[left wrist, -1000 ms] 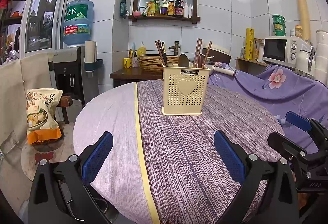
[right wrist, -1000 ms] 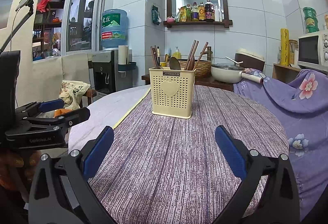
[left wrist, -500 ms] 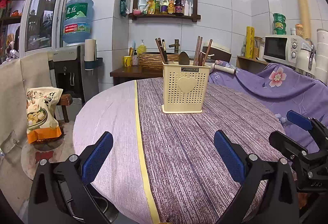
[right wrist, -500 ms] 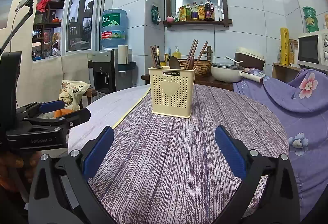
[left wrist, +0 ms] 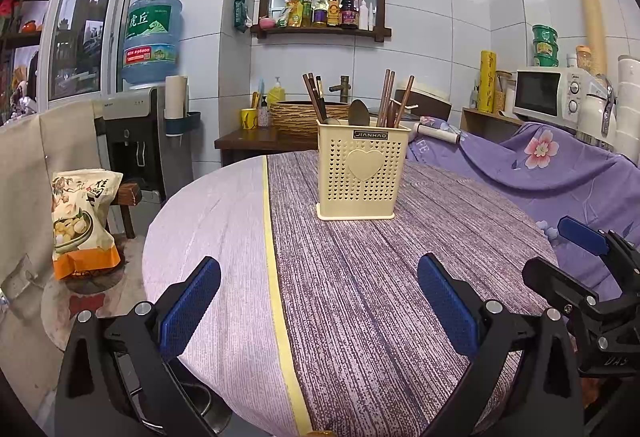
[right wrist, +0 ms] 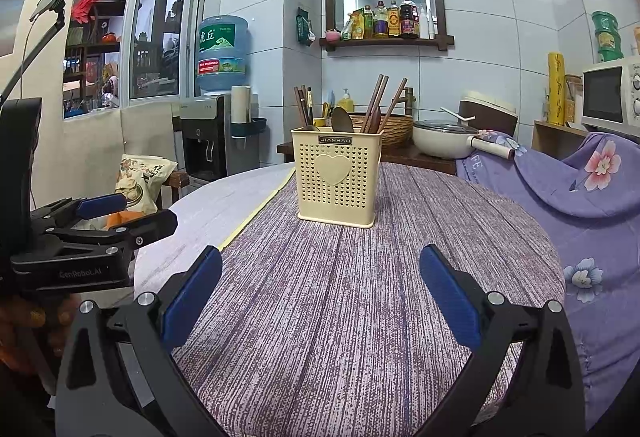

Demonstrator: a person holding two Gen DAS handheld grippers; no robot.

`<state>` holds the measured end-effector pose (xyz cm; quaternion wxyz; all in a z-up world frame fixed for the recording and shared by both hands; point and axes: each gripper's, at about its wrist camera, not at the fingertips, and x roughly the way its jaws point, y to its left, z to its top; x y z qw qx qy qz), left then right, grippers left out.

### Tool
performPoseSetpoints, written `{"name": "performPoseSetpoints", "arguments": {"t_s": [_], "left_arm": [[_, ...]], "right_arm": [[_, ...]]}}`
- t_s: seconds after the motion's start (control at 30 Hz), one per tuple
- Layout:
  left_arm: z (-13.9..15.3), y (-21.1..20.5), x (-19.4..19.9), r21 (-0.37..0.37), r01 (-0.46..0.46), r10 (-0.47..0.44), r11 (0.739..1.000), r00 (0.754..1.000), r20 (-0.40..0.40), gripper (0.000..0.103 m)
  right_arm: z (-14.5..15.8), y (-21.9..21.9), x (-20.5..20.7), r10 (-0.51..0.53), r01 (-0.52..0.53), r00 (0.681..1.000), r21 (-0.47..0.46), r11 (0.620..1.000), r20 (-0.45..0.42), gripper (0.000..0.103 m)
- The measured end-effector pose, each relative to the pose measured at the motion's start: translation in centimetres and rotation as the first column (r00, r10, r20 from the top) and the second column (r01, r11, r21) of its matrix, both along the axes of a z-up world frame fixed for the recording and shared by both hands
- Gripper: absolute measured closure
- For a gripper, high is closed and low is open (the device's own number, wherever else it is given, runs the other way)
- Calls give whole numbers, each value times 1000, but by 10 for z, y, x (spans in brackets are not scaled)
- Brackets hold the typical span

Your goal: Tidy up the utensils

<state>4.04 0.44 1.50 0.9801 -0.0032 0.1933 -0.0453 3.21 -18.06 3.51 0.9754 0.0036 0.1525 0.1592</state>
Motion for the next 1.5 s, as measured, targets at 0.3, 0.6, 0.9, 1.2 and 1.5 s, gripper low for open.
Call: {"name": "performPoseSetpoints", "arguments": {"t_s": [0.3,0.6,0.9,1.2,1.5], "left_arm": [[-1,-2,0,1,3,-3,1000,1000,-5,6],[-1,-2,1,1,3,-3,1000,1000,-8,6],[-1,-2,1,2,2,-2,1000,1000,-8,6],[-2,-2,1,3,4,-4,1000,1000,-10,6],[-3,-3,1,4,6,-6,1000,1000,-11,6]], "right_arm": [[-1,0,-1,2,-2,1000,-2,1000,-5,6],[-2,0,0,5,-5,1000,-5,1000,-9,6],[-4,0,2,5,-5,1000,-6,1000,-12,6],[-4,-1,2,6,-6,1000,-6,1000,-14,6],[-6,-2,3,7,-7,1000,-5,1000,-17,6]]}}
